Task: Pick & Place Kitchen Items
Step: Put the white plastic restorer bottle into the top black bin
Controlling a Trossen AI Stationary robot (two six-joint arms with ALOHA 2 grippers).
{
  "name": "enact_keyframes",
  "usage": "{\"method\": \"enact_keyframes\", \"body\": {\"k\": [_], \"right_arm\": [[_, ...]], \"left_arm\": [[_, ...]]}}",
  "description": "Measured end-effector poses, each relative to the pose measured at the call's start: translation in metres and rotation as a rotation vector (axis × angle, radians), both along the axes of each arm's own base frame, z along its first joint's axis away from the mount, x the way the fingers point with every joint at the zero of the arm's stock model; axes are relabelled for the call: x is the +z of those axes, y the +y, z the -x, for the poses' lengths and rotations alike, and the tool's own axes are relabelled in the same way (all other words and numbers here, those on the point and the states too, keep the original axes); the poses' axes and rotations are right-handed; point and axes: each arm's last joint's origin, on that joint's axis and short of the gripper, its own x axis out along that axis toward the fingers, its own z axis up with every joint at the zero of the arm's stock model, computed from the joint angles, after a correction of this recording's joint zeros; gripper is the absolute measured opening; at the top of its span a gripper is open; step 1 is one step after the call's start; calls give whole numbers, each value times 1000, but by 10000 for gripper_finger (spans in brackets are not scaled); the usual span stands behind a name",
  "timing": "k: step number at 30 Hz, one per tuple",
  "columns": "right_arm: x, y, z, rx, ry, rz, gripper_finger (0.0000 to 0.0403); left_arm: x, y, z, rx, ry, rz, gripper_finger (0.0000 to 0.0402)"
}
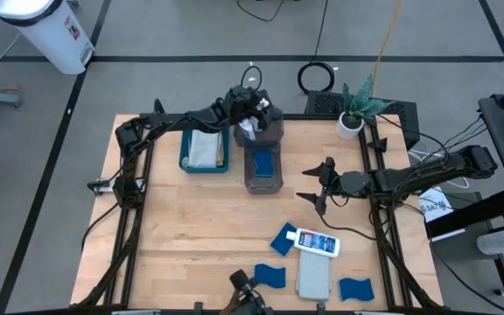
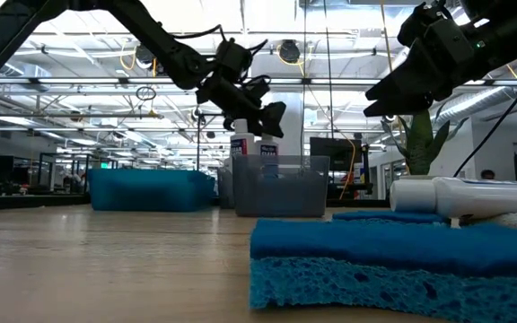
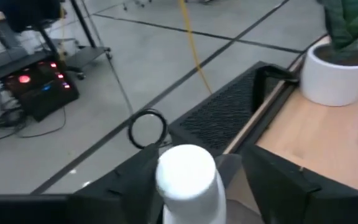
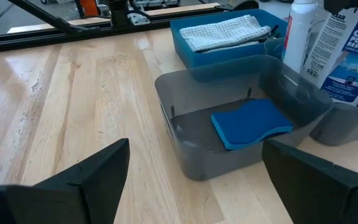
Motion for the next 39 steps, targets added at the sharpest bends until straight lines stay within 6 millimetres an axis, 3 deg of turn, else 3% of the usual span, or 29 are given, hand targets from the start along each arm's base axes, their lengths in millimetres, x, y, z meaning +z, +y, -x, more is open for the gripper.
{"method": "enact_keyframes", "body": {"k": [5,10,18,22,25,31,35,39], "right_arm": [[0,0,0,0,0,0,338],[0,0,0,1,2,0,338],[0,0,0,3,4,-1,338],[0,0,0,3,0,-2,338],[0,0,0,4,-3,-2,338],[1,0,0,-30,-26,-91,338],[3,3,-2,51,-27,-166,338],[21,21,-14,141,52,-222,338]], "left_arm": [[17,-5,4,-6,-26,-17,279],[49,-20,13,-32,-52,-38,304],[108,-71,51,-114,61,5,316],[122,-99,76,-270,47,71,310],[112,-121,94,-358,-24,58,306],[62,-151,130,-383,-221,50,312],[34,-160,143,-386,-299,98,314],[18,-162,148,-367,-303,156,310]]}}
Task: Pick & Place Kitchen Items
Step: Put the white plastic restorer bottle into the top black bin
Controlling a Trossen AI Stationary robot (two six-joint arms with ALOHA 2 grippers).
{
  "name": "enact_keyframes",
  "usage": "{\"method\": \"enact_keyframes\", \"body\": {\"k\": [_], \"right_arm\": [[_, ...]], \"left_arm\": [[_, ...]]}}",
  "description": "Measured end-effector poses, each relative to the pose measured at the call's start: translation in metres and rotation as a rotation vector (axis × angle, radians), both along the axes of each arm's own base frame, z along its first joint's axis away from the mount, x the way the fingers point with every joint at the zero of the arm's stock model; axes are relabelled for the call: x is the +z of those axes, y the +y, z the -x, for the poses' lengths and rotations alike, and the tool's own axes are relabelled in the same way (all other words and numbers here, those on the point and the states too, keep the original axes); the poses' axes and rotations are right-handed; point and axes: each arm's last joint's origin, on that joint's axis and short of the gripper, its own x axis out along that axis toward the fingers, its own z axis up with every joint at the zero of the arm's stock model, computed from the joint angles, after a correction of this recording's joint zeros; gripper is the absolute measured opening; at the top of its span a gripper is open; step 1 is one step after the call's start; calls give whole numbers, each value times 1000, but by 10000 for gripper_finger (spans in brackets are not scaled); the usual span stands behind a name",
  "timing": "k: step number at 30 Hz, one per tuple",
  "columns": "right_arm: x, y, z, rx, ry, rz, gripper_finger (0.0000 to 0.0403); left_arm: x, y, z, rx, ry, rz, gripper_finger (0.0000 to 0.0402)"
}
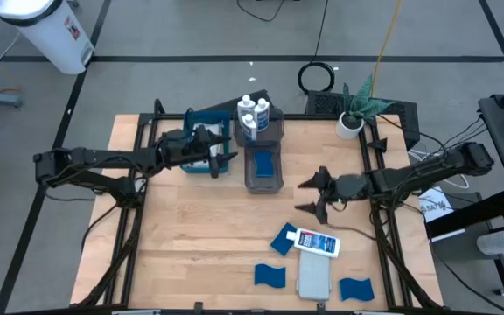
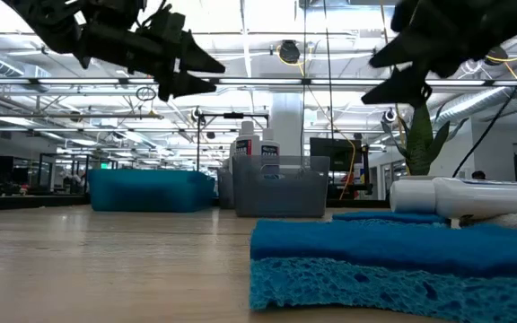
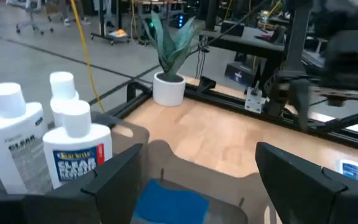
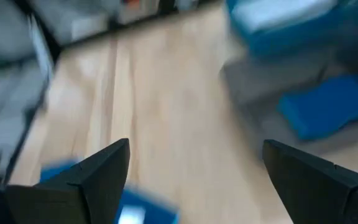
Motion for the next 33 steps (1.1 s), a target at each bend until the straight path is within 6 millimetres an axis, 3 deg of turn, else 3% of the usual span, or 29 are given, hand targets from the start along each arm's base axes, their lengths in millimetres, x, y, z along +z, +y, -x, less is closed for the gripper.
{"method": "enact_keyframes", "body": {"k": [7,10,17,22,27,33], "right_arm": [[5,59,-20,150,489,76,338],[-9,79,-20,161,652,83,338],[-42,115,-17,172,827,-28,338],[-58,128,-13,121,875,-8,338],[-73,128,-12,43,916,62,338],[-73,122,-12,29,969,53,316]], "left_arm": [[-6,1,-3,13,19,28,312],[-6,1,-3,14,18,31,314],[-6,1,-3,19,8,63,306],[-6,1,-3,22,-1,94,303],[-6,0,-3,18,-1,101,309],[-6,-3,-4,8,1,98,310]]}}
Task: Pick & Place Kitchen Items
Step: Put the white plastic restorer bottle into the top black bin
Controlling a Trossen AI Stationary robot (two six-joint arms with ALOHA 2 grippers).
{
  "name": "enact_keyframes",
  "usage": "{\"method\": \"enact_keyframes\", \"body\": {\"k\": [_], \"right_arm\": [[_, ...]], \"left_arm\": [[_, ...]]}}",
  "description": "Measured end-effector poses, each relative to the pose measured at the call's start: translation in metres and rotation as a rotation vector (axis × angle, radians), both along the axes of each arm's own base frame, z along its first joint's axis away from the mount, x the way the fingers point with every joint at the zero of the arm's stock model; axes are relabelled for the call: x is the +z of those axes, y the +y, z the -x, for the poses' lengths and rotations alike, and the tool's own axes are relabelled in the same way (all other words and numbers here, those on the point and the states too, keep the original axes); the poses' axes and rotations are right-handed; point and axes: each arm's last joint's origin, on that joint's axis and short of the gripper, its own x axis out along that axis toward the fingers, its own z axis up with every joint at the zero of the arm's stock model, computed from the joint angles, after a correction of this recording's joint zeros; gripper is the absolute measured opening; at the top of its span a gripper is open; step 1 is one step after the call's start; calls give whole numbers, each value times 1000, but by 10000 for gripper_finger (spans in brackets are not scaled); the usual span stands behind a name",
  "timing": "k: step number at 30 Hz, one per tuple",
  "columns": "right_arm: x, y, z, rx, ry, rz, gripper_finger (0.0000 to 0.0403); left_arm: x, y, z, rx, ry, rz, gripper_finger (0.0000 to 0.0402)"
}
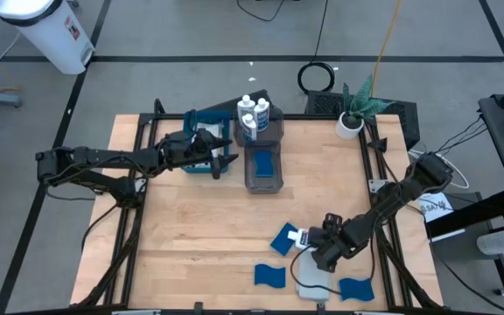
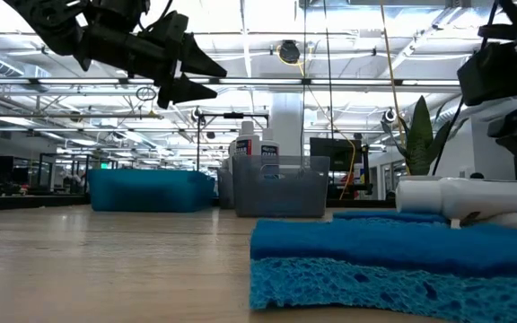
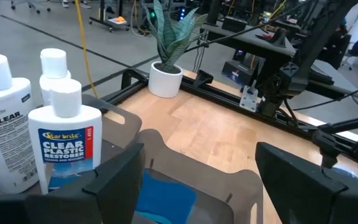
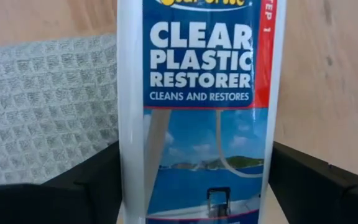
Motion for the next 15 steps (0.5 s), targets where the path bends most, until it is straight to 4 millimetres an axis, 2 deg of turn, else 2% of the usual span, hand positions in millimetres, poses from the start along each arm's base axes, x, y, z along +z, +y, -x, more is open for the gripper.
{"method": "enact_keyframes", "body": {"k": [6,15], "right_arm": [[13,-7,7,-49,39,-55,279],[31,-17,12,-41,7,-69,283]], "left_arm": [[0,-1,0,-4,2,-5,310],[0,-1,0,-6,6,-21,310]]}}
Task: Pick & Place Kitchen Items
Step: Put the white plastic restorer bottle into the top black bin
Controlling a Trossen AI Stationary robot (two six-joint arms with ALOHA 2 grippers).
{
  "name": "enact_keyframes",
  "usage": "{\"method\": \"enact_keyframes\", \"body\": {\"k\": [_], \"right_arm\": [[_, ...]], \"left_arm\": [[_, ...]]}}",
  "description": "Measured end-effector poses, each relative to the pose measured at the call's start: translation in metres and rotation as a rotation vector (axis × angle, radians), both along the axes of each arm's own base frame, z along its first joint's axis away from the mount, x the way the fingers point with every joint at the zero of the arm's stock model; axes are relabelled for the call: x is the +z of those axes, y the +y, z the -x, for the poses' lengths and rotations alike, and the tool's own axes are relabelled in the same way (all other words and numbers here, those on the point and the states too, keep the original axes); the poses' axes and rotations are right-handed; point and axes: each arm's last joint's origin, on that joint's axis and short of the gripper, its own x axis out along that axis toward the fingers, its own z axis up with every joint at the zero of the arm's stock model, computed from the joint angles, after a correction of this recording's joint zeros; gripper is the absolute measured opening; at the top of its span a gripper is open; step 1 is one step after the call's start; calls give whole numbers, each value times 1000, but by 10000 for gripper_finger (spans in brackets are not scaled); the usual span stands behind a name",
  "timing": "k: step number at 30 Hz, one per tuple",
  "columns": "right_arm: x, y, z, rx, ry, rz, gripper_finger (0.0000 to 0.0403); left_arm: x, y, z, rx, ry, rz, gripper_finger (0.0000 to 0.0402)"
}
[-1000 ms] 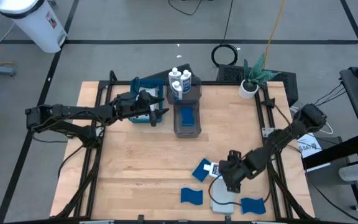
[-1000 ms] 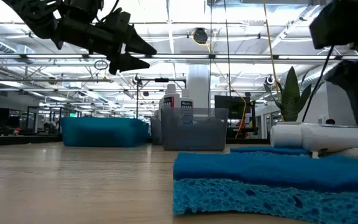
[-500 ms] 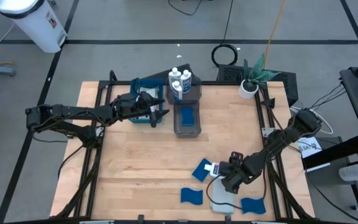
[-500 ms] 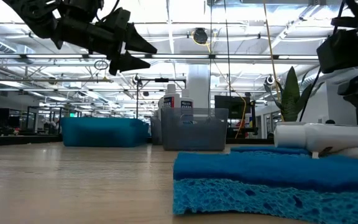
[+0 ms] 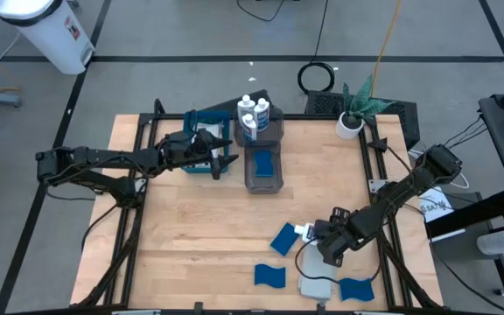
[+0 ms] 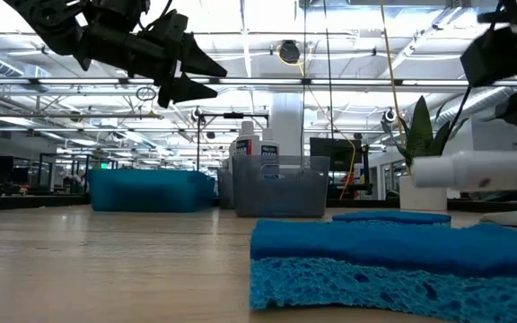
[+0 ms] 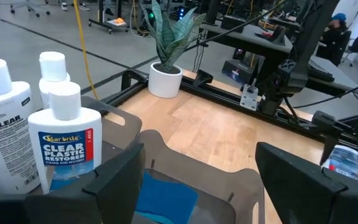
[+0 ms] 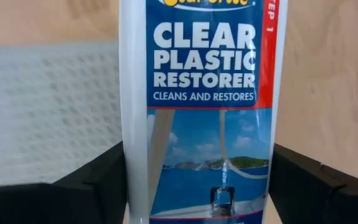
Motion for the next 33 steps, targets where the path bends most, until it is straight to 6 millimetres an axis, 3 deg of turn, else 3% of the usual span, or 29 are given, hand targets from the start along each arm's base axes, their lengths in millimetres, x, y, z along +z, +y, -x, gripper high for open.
{"method": "enact_keyframes", "body": {"k": [13,24,33], "right_arm": [[35,-26,-1,39,-263,134,279],[54,-51,-24,-6,-569,657,282],[68,-82,-49,-138,-660,1000,282]], "left_arm": [[1,-3,-1,-27,-50,157,310],[17,-24,-12,-141,-244,108,310],[37,-37,-64,-168,-269,-144,310]]}}
